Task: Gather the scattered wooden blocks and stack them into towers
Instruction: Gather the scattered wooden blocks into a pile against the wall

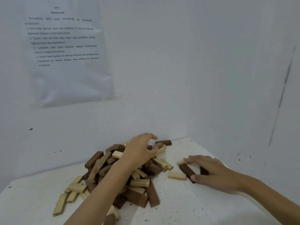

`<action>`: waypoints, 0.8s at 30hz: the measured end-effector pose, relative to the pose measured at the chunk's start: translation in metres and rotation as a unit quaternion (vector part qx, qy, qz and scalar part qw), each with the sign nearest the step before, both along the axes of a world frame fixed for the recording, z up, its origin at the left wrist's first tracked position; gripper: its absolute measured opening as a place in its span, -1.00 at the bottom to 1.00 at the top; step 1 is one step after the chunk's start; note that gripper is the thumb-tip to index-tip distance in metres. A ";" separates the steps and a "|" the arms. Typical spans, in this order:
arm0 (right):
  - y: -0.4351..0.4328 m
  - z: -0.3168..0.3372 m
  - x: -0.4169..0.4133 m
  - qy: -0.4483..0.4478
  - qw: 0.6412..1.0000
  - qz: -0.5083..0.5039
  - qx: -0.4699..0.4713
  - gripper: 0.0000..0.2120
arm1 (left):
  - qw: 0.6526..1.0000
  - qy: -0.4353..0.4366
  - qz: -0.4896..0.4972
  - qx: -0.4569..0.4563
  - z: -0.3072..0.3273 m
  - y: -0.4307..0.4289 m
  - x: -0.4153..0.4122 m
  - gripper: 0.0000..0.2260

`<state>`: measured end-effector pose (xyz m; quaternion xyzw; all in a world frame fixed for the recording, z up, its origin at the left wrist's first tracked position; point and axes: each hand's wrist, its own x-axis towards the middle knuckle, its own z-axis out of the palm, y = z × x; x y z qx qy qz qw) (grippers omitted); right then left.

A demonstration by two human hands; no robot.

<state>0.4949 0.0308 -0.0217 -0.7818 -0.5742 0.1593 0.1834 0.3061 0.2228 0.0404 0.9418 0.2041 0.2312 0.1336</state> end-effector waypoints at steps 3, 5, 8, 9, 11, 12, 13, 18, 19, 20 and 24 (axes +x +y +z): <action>0.005 -0.009 0.000 0.029 0.999 0.001 0.045 -0.59 | 0.992 0.114 -0.009 0.049 0.003 0.008 0.032 -0.60; 0.014 -0.013 0.000 0.002 0.996 -0.001 0.085 -0.64 | 0.984 0.175 -0.009 0.019 0.002 0.015 0.048 -0.57; 0.029 -0.016 0.004 -0.037 0.990 -0.005 0.138 -0.65 | 0.976 0.216 -0.004 -0.005 -0.006 0.026 0.065 -0.57; 0.035 -0.019 0.007 -0.035 0.988 -0.008 0.148 -0.65 | 0.975 0.224 -0.001 -0.003 -0.010 0.030 0.070 -0.57; 0.043 -0.024 0.013 -0.024 0.986 -0.022 0.165 -0.65 | 0.971 0.239 0.004 -0.001 -0.016 0.037 0.077 -0.56; 0.047 -0.025 0.015 -0.012 0.984 -0.033 0.174 -0.65 | 0.968 0.249 0.008 0.003 -0.019 0.040 0.080 -0.55; 0.050 -0.026 0.016 0.006 0.982 -0.045 0.183 -0.64 | 0.966 0.260 0.011 0.012 -0.021 0.042 0.082 -0.55; 0.065 -0.024 0.016 0.016 0.982 -0.045 0.182 -0.58 | 0.966 0.259 0.012 0.019 -0.030 0.047 0.091 -0.54; 0.068 -0.025 0.017 0.005 0.982 -0.044 0.185 -0.60 | 0.970 0.244 0.008 0.004 -0.031 0.048 0.092 -0.53; 0.071 -0.026 0.018 0.001 0.980 -0.045 0.192 -0.64 | 0.974 0.227 0.003 -0.011 -0.031 0.049 0.093 -0.51; 0.068 -0.026 0.028 0.025 0.976 -0.049 0.211 -0.74 | 0.982 0.165 -0.015 -0.086 -0.031 0.049 0.096 -0.41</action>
